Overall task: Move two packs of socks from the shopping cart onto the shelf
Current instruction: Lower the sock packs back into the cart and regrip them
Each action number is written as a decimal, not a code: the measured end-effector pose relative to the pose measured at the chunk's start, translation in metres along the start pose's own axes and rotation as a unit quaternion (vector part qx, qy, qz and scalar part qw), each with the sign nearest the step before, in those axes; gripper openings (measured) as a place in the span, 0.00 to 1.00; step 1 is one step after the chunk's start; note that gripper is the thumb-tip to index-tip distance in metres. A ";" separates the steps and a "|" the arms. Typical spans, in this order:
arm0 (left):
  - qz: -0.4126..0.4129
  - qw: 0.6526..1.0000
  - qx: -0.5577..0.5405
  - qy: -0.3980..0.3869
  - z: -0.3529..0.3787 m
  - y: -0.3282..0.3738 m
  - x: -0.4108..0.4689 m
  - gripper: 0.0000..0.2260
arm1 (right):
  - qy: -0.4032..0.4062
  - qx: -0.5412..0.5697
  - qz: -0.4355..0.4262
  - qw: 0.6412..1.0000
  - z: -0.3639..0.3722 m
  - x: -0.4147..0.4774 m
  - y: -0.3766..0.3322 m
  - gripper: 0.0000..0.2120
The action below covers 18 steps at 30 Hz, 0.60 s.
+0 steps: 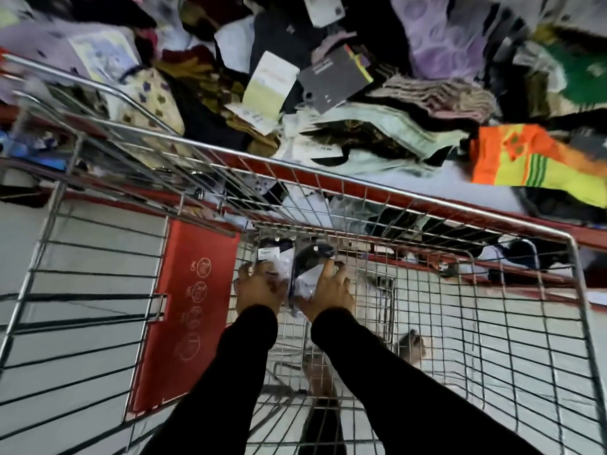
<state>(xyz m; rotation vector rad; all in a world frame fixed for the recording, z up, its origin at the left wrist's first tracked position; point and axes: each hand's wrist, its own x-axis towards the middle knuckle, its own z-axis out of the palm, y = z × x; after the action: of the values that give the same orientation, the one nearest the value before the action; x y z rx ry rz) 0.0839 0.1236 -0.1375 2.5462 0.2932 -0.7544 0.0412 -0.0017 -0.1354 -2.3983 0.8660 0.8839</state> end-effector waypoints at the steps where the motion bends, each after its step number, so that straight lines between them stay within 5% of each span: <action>1: -0.004 1.000 0.002 0.001 0.001 -0.001 0.003 0.24 | 0.000 -0.010 0.000 1.000 0.001 0.001 0.000 0.58; 6: 0.011 1.000 0.001 0.002 0.007 -0.003 0.009 0.27 | 0.007 -0.057 -0.007 0.998 -0.004 0.009 0.010 0.59; 11: -0.026 0.998 0.044 -0.030 0.003 0.008 0.013 0.35 | 0.076 -0.135 -0.064 0.986 -0.009 0.006 0.027 0.49; 15: -0.035 0.999 0.023 -0.025 -0.009 0.017 -0.005 0.40 | 0.093 -0.110 -0.083 0.986 -0.030 -0.008 0.041 0.43; 18: -0.022 0.999 -0.037 -0.003 -0.025 0.025 -0.032 0.44 | 0.093 -0.048 -0.078 0.991 -0.055 -0.031 0.055 0.49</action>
<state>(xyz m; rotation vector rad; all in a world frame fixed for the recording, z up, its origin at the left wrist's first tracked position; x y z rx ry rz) 0.0769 0.1121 -0.0923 2.4739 0.3705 -0.7535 0.0077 -0.0604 -0.0854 -2.6241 0.7037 0.6634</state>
